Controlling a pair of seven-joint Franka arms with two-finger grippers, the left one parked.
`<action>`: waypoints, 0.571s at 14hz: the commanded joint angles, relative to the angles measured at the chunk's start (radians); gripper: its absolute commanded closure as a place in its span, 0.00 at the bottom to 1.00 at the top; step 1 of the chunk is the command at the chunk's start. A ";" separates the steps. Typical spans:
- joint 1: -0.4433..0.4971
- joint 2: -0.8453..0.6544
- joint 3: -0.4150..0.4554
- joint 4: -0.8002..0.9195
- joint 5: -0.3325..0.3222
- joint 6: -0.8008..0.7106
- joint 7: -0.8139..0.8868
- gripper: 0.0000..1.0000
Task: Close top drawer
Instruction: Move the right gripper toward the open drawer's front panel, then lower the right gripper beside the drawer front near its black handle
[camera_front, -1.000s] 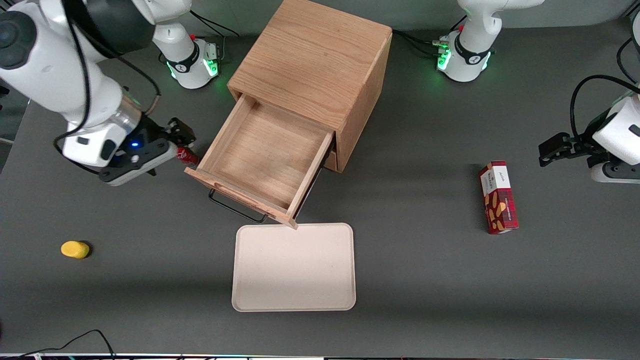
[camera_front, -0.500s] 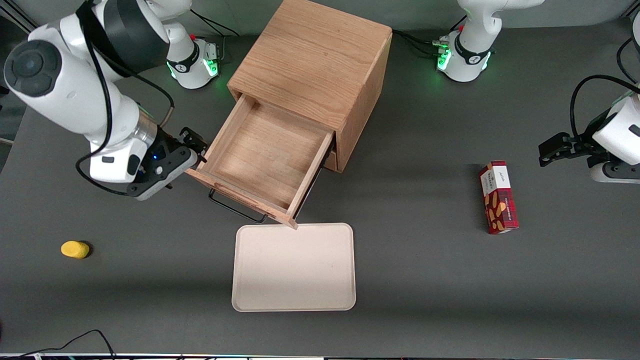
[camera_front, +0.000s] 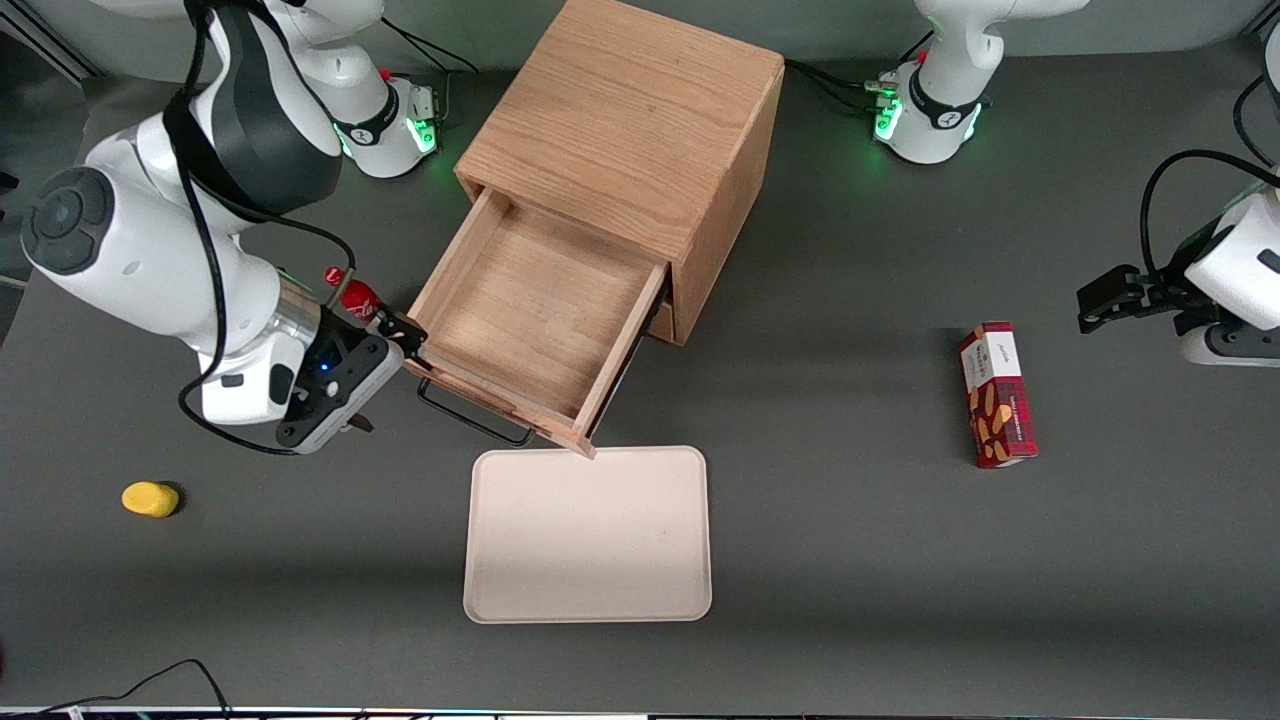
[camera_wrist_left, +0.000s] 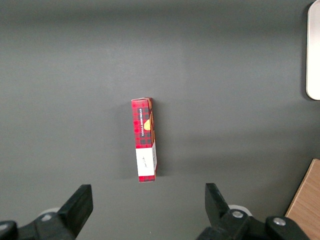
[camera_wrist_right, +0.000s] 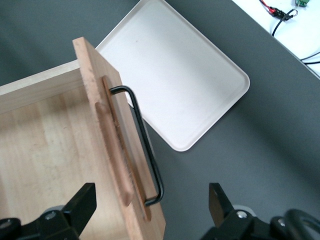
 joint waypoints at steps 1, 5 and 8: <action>0.001 0.051 -0.005 0.027 0.021 0.027 -0.063 0.00; 0.000 0.088 -0.005 0.026 0.025 0.030 -0.066 0.00; -0.002 0.115 -0.005 0.027 0.031 0.030 -0.066 0.00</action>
